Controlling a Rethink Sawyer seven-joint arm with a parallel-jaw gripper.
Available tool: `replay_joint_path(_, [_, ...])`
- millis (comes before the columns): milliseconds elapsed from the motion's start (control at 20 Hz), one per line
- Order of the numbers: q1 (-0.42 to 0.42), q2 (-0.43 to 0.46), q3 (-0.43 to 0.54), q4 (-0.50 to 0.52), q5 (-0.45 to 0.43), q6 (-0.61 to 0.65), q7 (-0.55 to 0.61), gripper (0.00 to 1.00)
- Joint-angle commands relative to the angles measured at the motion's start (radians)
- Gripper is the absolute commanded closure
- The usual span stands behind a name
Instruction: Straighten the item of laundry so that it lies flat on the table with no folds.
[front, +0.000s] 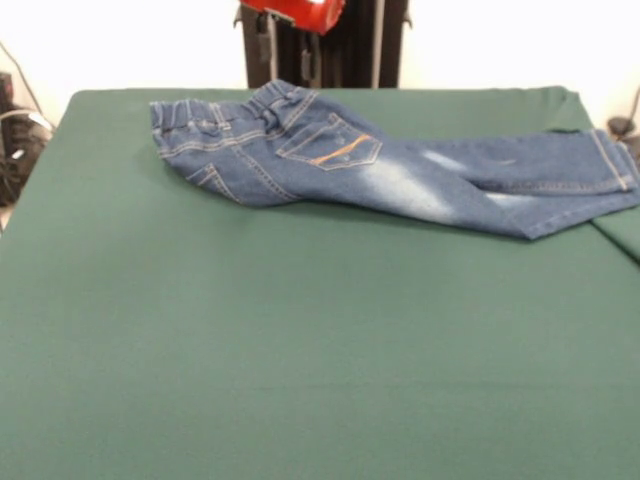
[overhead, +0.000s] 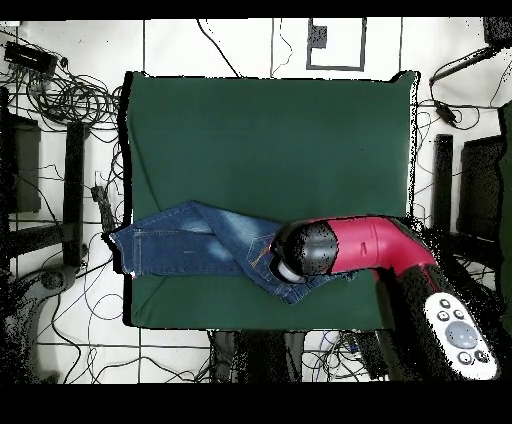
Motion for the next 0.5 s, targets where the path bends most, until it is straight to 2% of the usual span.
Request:
replay_joint_path(50, [0.147, 0.051, -0.200, 0.051, 0.051, -0.125, 0.465, 0.00])
replay_joint_path(150, [0.165, 0.087, -0.243, 0.015, 0.065, -0.158, 0.491, 0.00])
replay_joint_path(300, [0.171, 0.119, -0.274, -0.023, 0.122, -0.144, 0.470, 0.00])
replay_joint_path(400, [0.143, 0.136, -0.263, -0.053, 0.109, -0.142, 0.364, 0.00])
replay_joint_path(500, [0.167, 0.141, -0.299, -0.068, 0.087, -0.183, 0.392, 0.00])
